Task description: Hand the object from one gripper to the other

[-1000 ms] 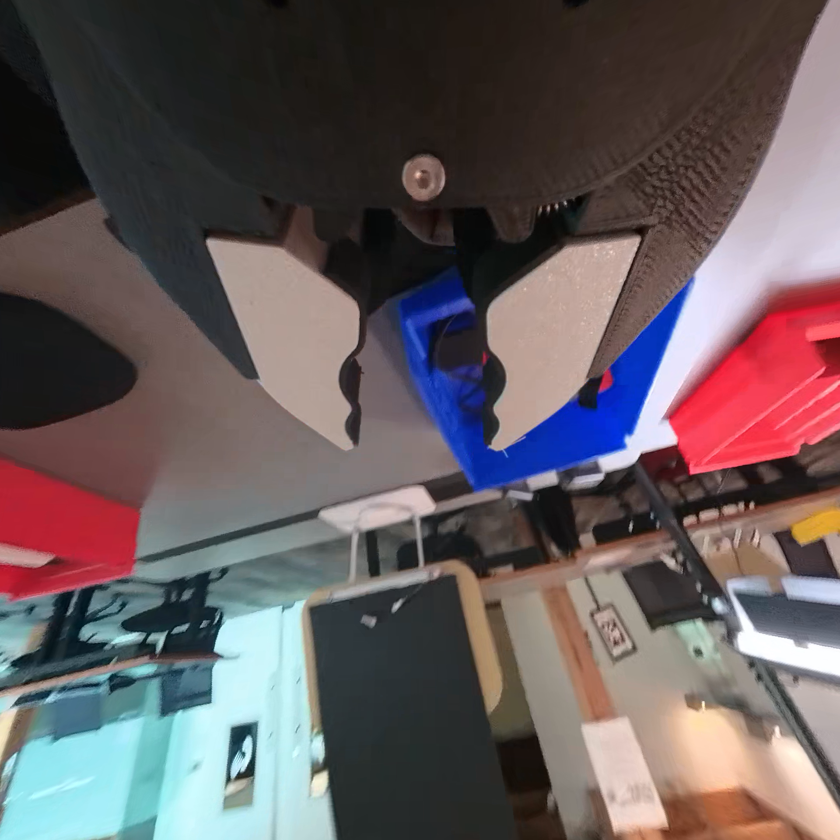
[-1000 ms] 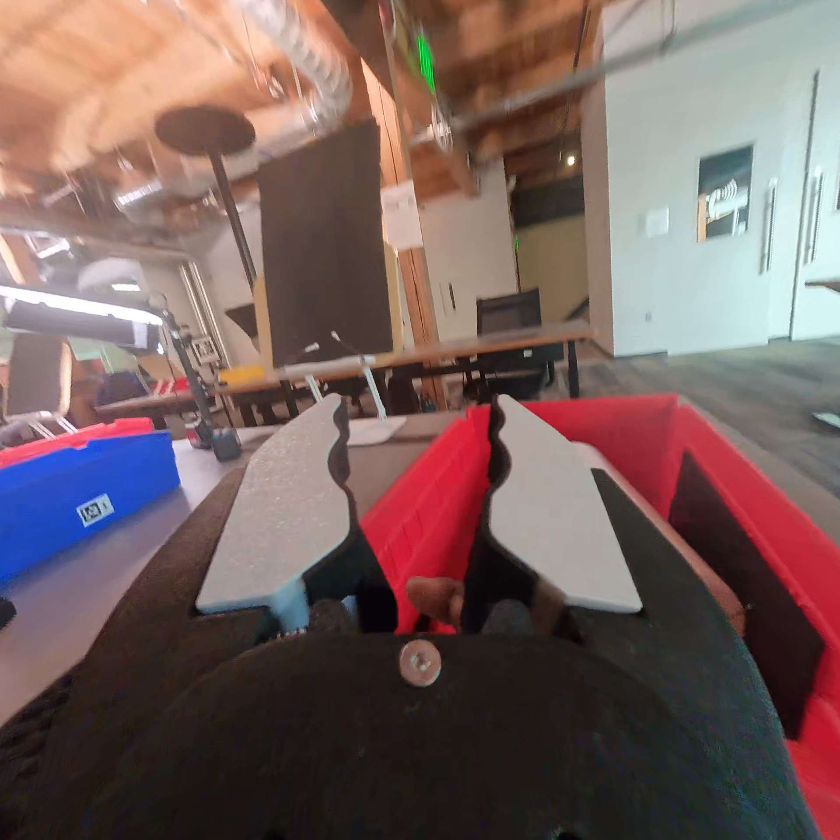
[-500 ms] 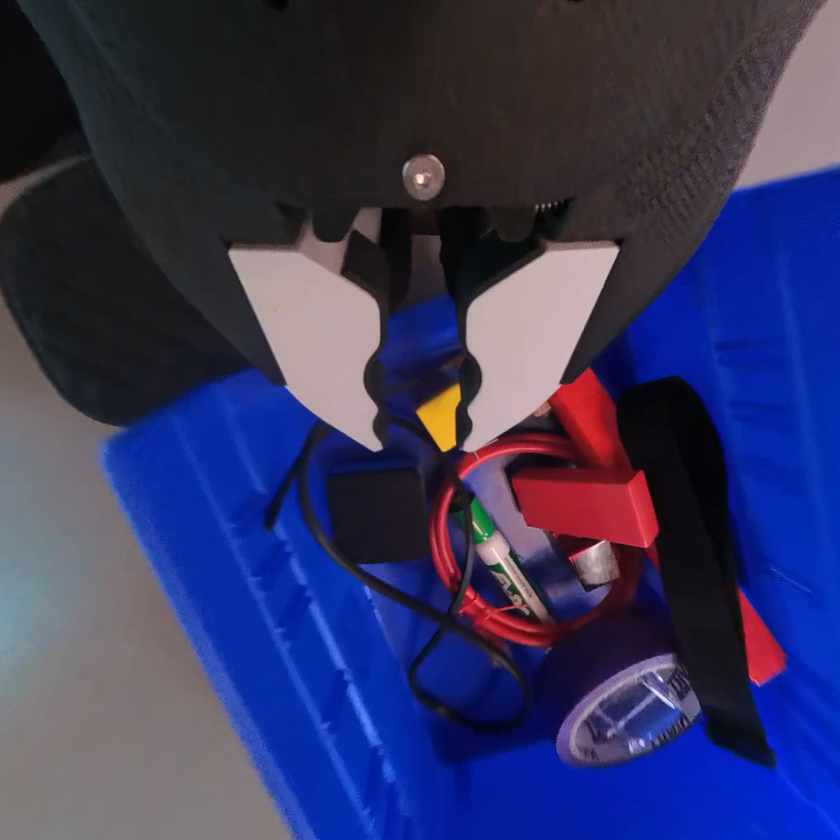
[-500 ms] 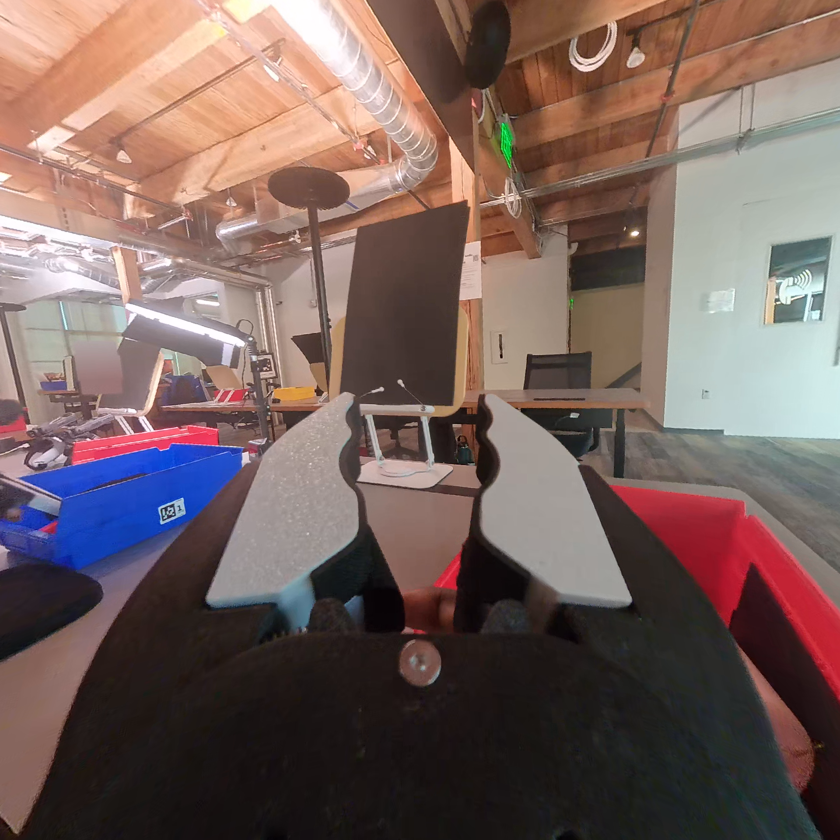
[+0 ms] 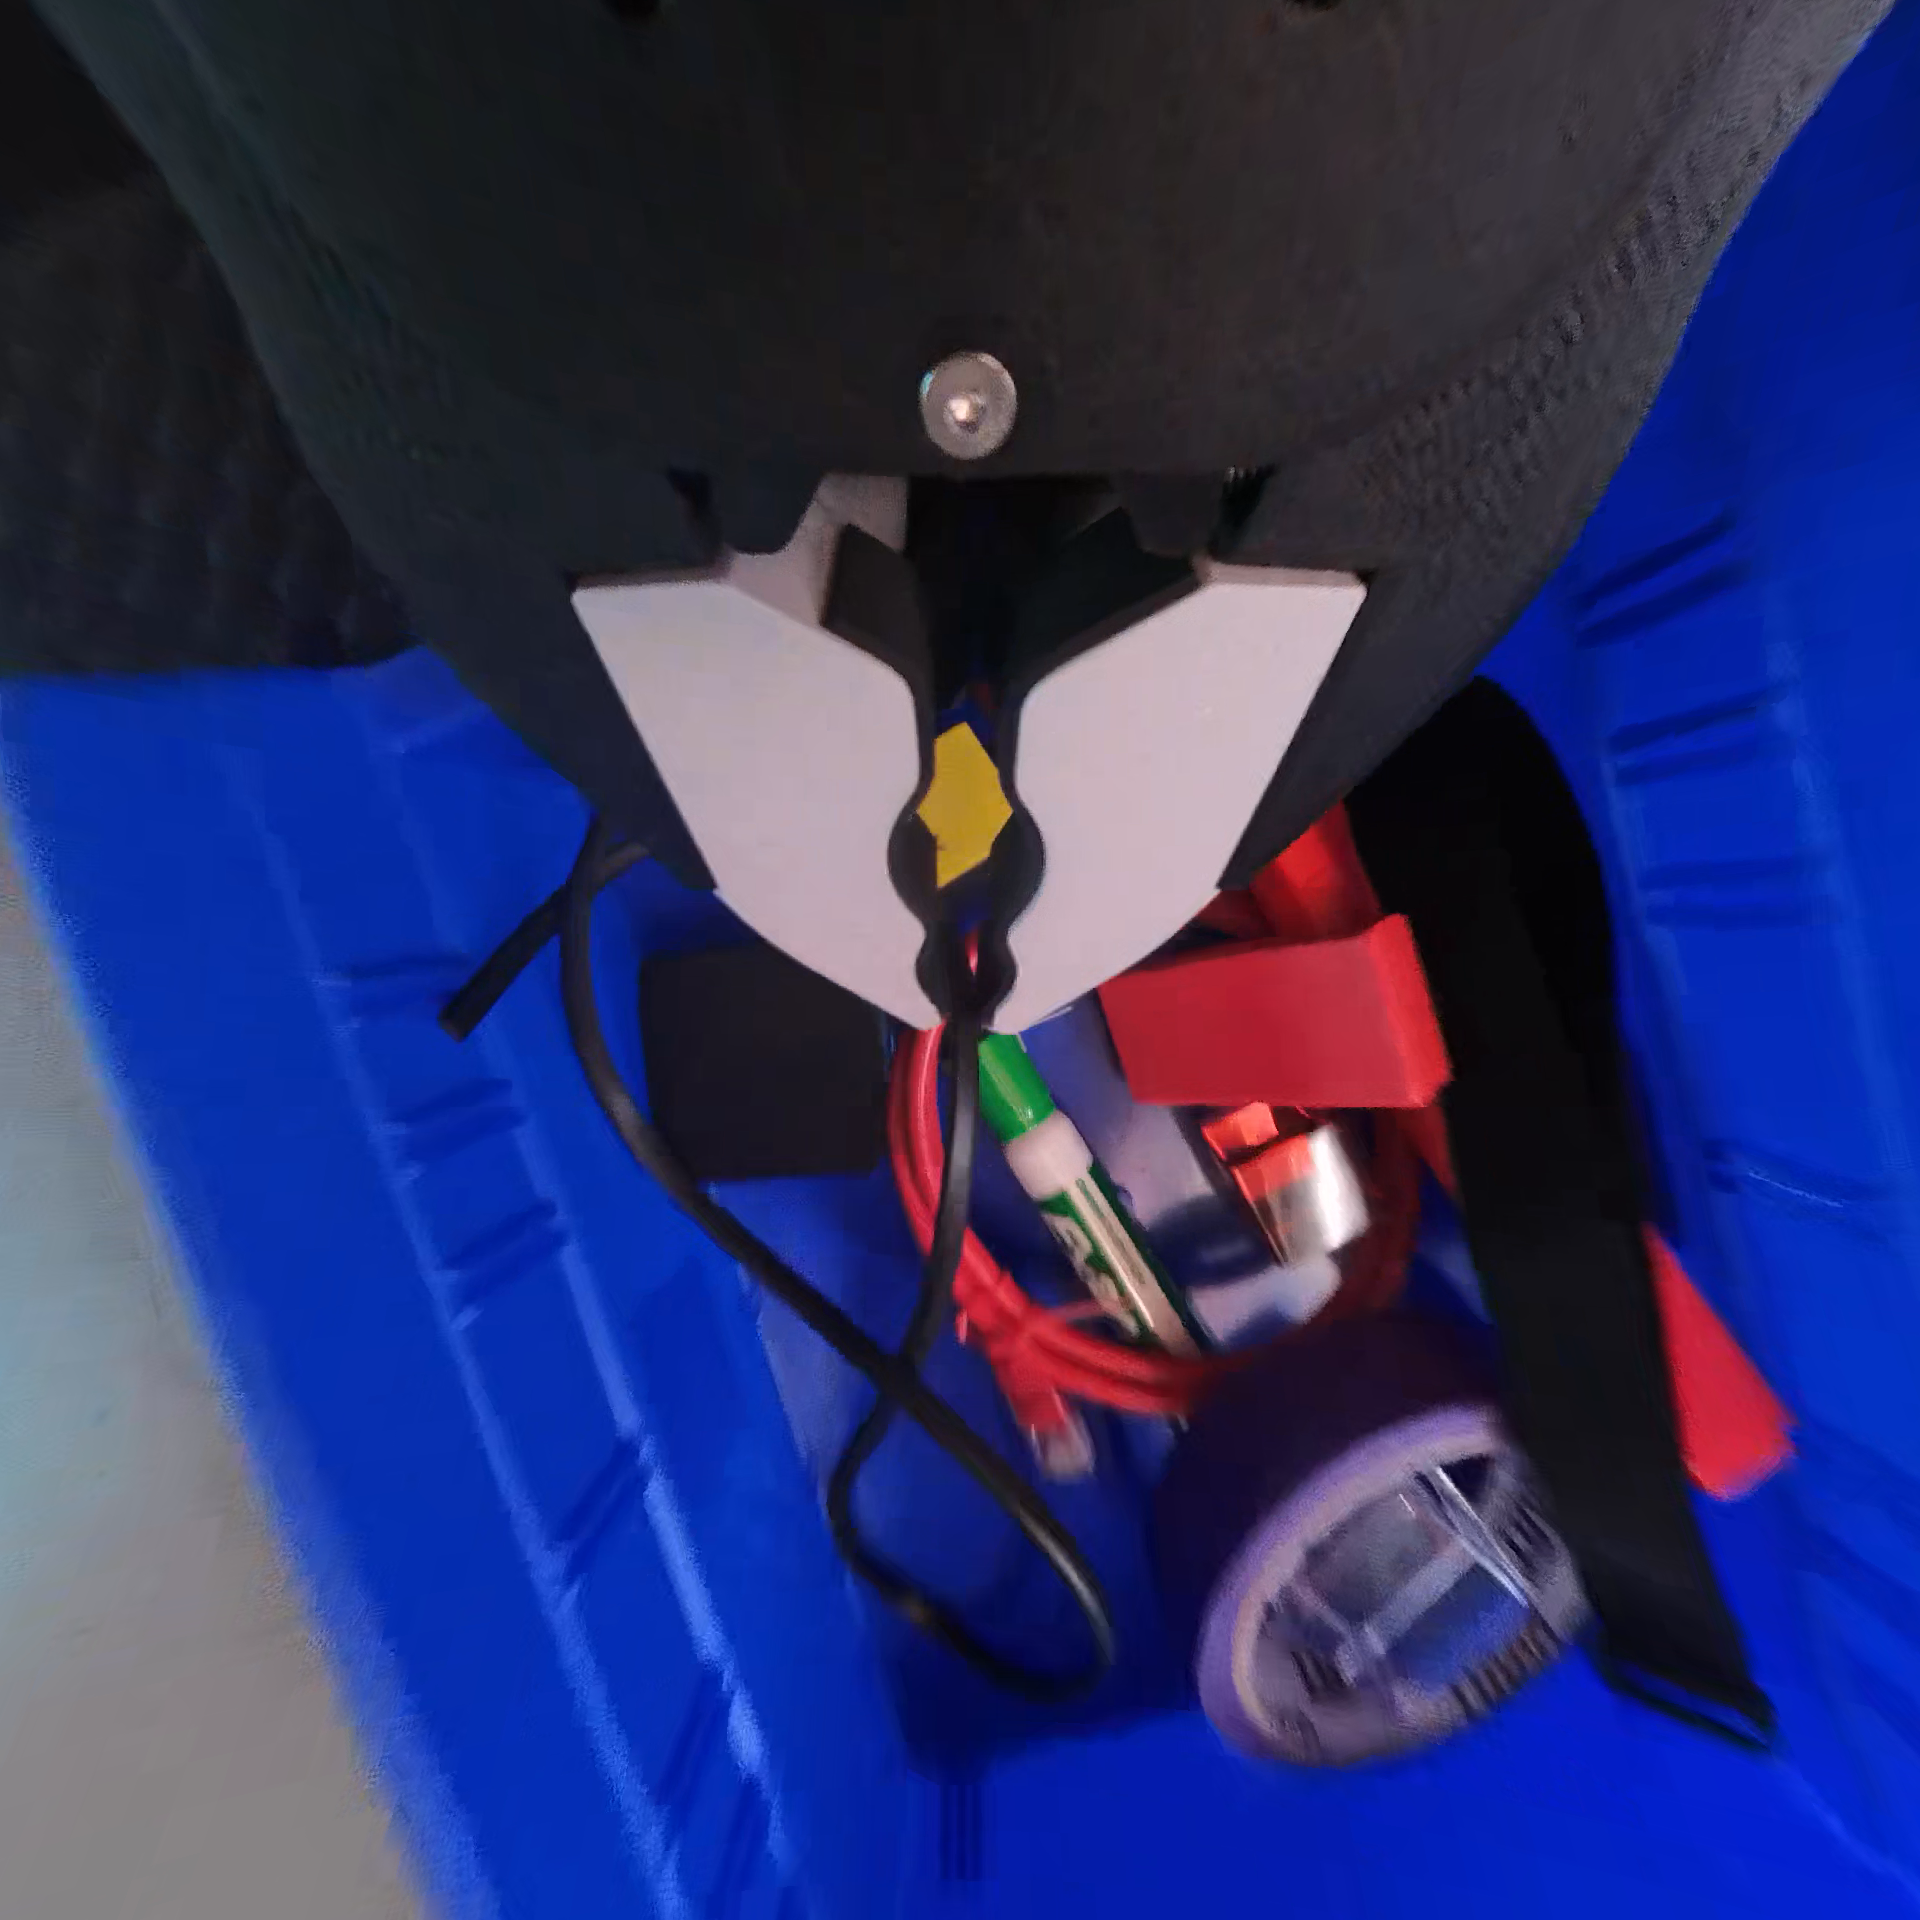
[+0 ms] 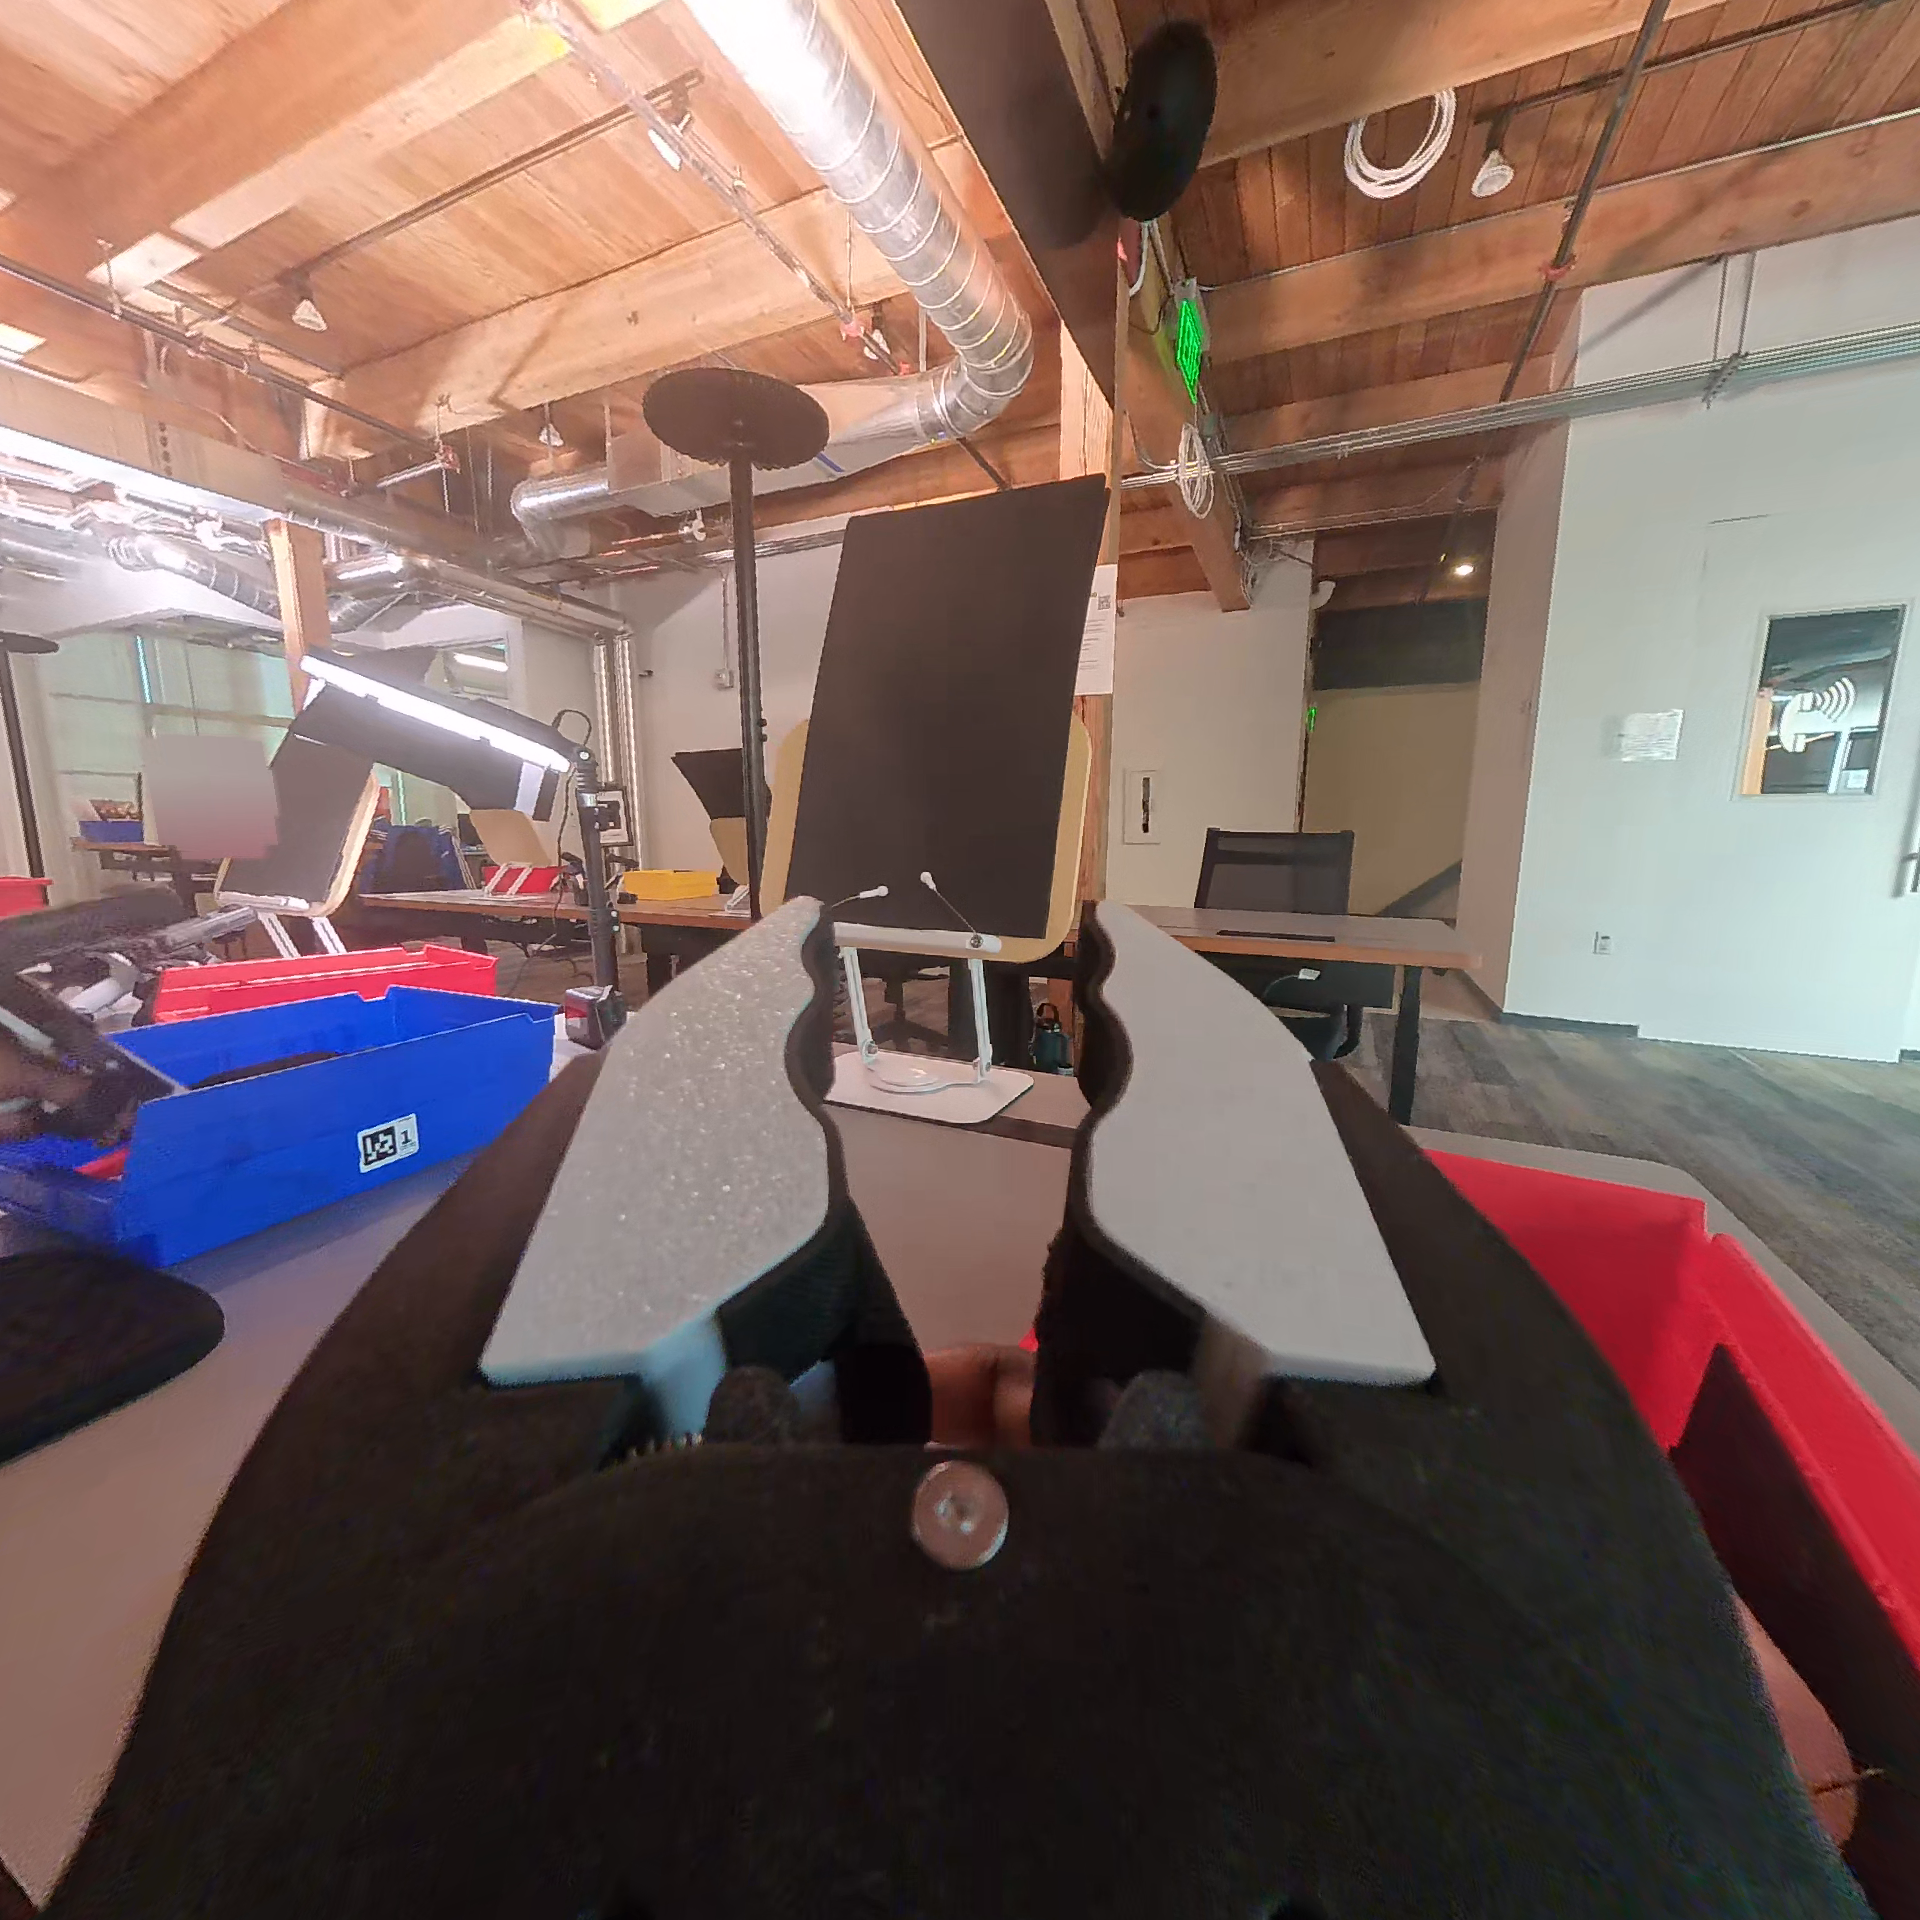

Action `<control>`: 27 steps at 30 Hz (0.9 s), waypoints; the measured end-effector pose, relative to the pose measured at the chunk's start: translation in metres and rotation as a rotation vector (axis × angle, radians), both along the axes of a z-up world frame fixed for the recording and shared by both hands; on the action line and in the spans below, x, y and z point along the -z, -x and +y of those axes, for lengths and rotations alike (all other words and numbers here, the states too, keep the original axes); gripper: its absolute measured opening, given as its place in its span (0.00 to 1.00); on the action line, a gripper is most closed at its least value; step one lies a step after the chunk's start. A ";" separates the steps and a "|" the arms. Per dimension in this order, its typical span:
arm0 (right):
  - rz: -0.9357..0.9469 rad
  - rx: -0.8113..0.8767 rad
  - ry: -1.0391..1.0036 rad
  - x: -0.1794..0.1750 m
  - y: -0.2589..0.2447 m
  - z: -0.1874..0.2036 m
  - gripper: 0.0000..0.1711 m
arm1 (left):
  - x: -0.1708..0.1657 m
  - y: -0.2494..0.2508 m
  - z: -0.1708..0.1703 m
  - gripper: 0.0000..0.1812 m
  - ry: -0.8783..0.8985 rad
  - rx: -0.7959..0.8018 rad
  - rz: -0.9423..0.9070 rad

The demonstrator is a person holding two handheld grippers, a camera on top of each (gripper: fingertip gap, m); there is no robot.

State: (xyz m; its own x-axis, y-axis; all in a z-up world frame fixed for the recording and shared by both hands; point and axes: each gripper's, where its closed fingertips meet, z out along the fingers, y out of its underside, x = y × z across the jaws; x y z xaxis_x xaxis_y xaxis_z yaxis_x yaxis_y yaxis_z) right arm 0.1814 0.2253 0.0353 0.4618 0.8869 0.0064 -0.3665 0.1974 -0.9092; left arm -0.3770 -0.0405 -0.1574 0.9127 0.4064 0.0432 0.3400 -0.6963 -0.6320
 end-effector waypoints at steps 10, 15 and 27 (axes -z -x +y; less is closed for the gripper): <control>-0.009 -0.017 -0.026 -0.006 0.003 -0.011 0.25 | -0.206 -0.045 0.012 0.02 -0.572 0.066 0.432; -0.038 -0.049 -0.054 -0.010 0.008 -0.025 0.24 | -0.320 -0.137 -0.004 0.02 -0.958 0.238 0.590; -0.154 -0.582 -0.215 -0.028 0.055 -0.177 0.25 | -0.353 -0.369 -0.018 0.02 -1.261 0.786 0.575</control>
